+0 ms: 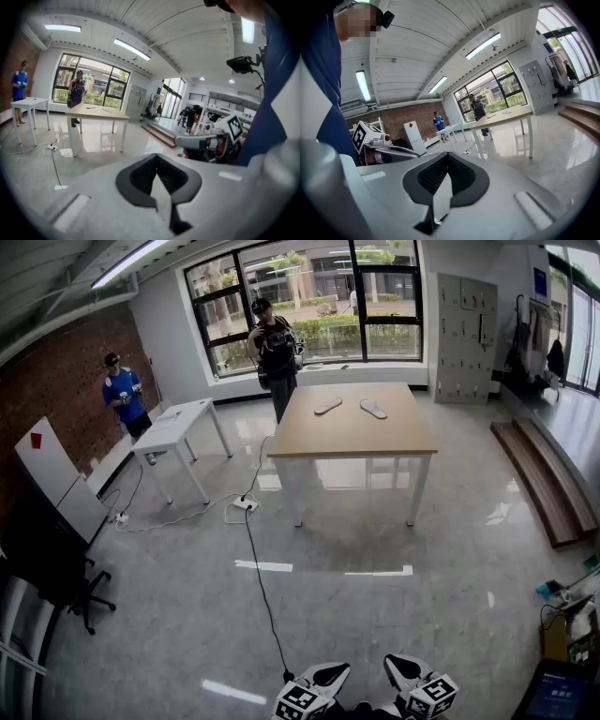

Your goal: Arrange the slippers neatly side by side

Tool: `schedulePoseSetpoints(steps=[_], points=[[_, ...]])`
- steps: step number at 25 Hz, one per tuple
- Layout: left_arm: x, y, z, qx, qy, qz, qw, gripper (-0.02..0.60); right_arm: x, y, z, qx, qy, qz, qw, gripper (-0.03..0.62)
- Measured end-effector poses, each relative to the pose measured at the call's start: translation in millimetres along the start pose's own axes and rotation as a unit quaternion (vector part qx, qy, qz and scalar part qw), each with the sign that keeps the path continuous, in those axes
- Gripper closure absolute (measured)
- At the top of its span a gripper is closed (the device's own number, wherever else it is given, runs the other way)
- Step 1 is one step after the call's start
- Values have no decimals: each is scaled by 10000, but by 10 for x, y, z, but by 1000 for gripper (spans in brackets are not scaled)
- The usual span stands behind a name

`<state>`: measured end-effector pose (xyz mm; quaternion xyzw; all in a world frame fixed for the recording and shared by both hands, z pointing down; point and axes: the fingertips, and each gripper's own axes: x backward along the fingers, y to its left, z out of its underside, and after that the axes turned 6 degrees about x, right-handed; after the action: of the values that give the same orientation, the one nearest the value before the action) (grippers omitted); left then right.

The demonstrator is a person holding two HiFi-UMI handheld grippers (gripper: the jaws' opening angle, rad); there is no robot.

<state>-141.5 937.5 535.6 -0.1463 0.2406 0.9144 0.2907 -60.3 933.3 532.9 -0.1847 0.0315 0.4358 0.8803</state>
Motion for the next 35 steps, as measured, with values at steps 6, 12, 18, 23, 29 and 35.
schedulePoseSetpoints(steps=[6, 12, 18, 23, 29, 35], points=[[-238, 151, -17, 215, 91, -117, 9997, 578, -24, -344, -58, 33, 38, 344, 9994, 586], [-546, 519, -184, 164, 184, -10, 9997, 578, -338, -713, -173, 147, 85, 754, 9970, 586], [-800, 1126, -606, 164, 213, 173, 9995, 578, -915, -1026, -421, 139, 188, 1112, 9935, 586], [-939, 1671, -860, 307, 302, 381, 9983, 578, -1436, -1198, -615, 209, 254, 1423, 9893, 586], [-1064, 2210, -1040, 407, 384, 583, 9967, 578, -2045, -1356, -770, 227, 350, 1563, 9868, 586], [-1123, 2625, -1082, 636, 415, 532, 9957, 578, -2394, -1422, -809, 306, 576, 1534, 9860, 586]])
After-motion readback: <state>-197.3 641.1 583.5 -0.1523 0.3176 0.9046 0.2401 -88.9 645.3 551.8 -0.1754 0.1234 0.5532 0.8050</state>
